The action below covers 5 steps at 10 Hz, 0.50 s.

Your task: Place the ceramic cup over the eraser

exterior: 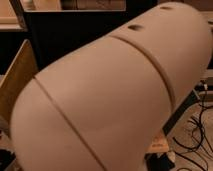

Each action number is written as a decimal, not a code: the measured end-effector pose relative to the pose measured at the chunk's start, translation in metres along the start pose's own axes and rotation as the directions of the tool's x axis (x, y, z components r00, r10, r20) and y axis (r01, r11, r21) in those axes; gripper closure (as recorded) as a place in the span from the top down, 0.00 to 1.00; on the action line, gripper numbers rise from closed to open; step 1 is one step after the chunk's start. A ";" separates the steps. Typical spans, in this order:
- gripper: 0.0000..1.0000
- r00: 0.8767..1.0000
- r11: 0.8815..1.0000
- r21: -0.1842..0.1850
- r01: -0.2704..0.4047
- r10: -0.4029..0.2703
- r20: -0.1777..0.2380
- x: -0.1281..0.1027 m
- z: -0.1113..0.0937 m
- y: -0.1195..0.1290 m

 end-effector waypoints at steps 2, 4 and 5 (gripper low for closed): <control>0.15 1.000 1.000 0.000 0.000 0.000 0.000 0.000 0.000 0.000; 0.35 1.000 1.000 0.000 0.000 0.000 0.000 0.000 0.000 0.000; 0.45 1.000 1.000 0.000 0.000 0.000 0.000 0.000 0.000 0.000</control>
